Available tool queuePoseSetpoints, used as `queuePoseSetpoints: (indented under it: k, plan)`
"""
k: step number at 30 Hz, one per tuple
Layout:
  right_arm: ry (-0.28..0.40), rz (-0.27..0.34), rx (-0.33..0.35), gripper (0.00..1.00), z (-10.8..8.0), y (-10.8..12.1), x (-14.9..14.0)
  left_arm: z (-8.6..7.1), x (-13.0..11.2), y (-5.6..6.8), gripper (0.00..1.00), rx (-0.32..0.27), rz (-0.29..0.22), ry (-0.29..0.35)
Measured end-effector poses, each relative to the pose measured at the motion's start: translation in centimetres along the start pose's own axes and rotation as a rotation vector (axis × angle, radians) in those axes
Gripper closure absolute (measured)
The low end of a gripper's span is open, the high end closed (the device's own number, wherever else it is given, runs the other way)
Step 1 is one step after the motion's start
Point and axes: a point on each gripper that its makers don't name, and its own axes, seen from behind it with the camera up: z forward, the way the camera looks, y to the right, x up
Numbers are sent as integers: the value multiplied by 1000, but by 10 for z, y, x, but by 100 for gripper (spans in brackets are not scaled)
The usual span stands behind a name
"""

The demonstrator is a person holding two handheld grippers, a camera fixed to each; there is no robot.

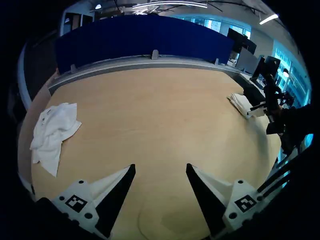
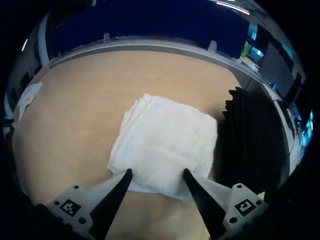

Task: Fold towel

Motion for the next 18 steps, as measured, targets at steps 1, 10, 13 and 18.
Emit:
queuePoseSetpoints:
  k: [1, 10, 13, 18]
  plan:
    - [5, -5, 0, 0, -2, 1, 3, 0, 0, 0, 6, 0, -1, 0]
    - [74, -23, -7, 0, -7, 12, 51, 0, 1, 0, 6, 4, -7, 2]
    - [86, -28, -11, 0, -2, 18, 68, -1, -1, -1, 6, 8, -6, 1]
    - [89, -43, -13, 0, 7, 23, 83, -2, -4, -1, 6, 13, -10, -3]
